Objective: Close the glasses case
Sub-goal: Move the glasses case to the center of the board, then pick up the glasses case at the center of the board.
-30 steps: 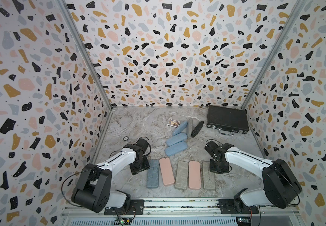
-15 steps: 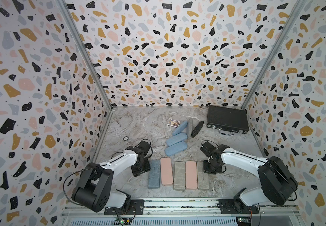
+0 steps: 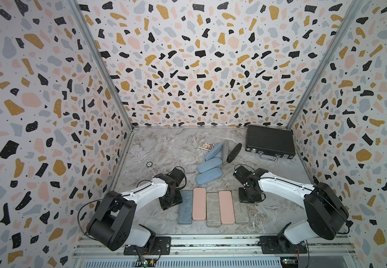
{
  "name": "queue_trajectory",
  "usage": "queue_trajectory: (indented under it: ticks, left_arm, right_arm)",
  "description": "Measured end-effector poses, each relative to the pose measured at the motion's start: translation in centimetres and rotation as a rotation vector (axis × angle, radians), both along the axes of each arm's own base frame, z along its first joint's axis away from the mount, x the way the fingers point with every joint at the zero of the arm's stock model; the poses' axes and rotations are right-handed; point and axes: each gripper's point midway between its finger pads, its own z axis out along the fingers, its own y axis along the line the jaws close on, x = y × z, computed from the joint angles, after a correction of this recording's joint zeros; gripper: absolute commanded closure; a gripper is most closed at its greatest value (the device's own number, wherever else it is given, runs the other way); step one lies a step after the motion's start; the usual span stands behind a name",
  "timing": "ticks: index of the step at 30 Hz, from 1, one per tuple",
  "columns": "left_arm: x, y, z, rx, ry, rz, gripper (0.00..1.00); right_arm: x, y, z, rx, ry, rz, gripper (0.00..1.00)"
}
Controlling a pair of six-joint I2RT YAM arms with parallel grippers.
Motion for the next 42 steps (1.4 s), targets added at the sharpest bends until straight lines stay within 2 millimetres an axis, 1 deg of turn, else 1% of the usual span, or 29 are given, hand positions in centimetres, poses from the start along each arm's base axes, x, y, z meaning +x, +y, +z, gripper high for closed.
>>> queue_trajectory:
  ticks: [3,5,7,10,13,15,16,18,19,21,22,24,26,30,32,35,39,42]
  left_arm:
    - [-0.1,-0.2,0.9,-0.015,-0.022,-0.006,0.42]
    - [-0.1,-0.2,1.4,-0.018,-0.028,-0.007,0.42]
    - [0.0,-0.2,1.8,-0.017,-0.029,-0.008,0.42]
    - [0.5,-0.2,2.8,-0.007,-0.034,-0.016,0.41]
    - [1.5,-0.4,3.9,0.003,-0.048,-0.032,0.41]
    - [2.3,-0.5,4.6,0.010,-0.055,-0.044,0.38]
    - [2.8,-0.5,4.9,0.014,-0.057,-0.052,0.34]
    - [4.0,-0.7,5.7,0.027,-0.065,-0.077,0.19]
    - [4.6,-0.9,6.0,0.032,-0.069,-0.088,0.13]
    - [6.5,-1.6,6.8,0.035,-0.084,-0.133,0.03]
    - [7.2,-1.9,7.1,0.037,-0.087,-0.155,0.01]
    - [9.0,-2.9,7.5,0.029,-0.102,-0.211,0.01]
    - [10.4,-3.8,7.6,0.018,-0.110,-0.267,0.01]
    - [12.0,-5.3,7.9,-0.012,-0.118,-0.374,0.01]
    - [12.6,-6.0,8.0,-0.030,-0.120,-0.429,0.01]
    - [13.1,-7.0,8.0,-0.044,-0.118,-0.505,0.01]
    - [12.7,-8.6,7.0,-0.041,-0.069,-0.623,0.01]
    - [12.1,-10.7,5.9,-0.046,-0.029,-0.724,0.01]
  right_arm:
    - [1.1,0.0,1.2,-0.015,-0.035,0.001,0.86]
    - [1.9,-0.1,2.2,-0.029,-0.058,0.000,0.79]
    - [2.6,-0.4,3.1,-0.052,-0.078,0.002,0.75]
    - [3.1,-1.3,4.2,-0.096,-0.094,-0.006,0.71]
    - [3.2,-2.4,4.9,-0.141,-0.095,-0.016,0.63]
    - [3.3,-3.0,5.3,-0.165,-0.092,-0.018,0.60]
    - [3.3,-3.2,5.5,-0.172,-0.091,-0.020,0.58]
    - [3.5,-3.5,6.0,-0.180,-0.093,-0.013,0.50]
    - [3.7,-3.5,6.3,-0.181,-0.097,-0.008,0.47]
    - [4.4,-3.2,7.1,-0.170,-0.117,0.005,0.43]
    - [4.7,-3.1,7.5,-0.163,-0.128,0.007,0.42]
    - [5.7,-2.7,8.6,-0.142,-0.159,0.017,0.39]
    - [6.7,-2.5,9.7,-0.124,-0.188,0.021,0.38]
    - [8.6,-2.8,11.4,-0.096,-0.236,0.002,0.37]
    - [9.2,-3.2,11.5,-0.087,-0.240,-0.013,0.36]
    - [9.5,-3.7,11.1,-0.076,-0.222,-0.025,0.36]
    - [10.0,-3.8,10.4,-0.063,-0.198,-0.029,0.36]
    - [10.2,-3.5,9.9,-0.049,-0.185,-0.028,0.36]
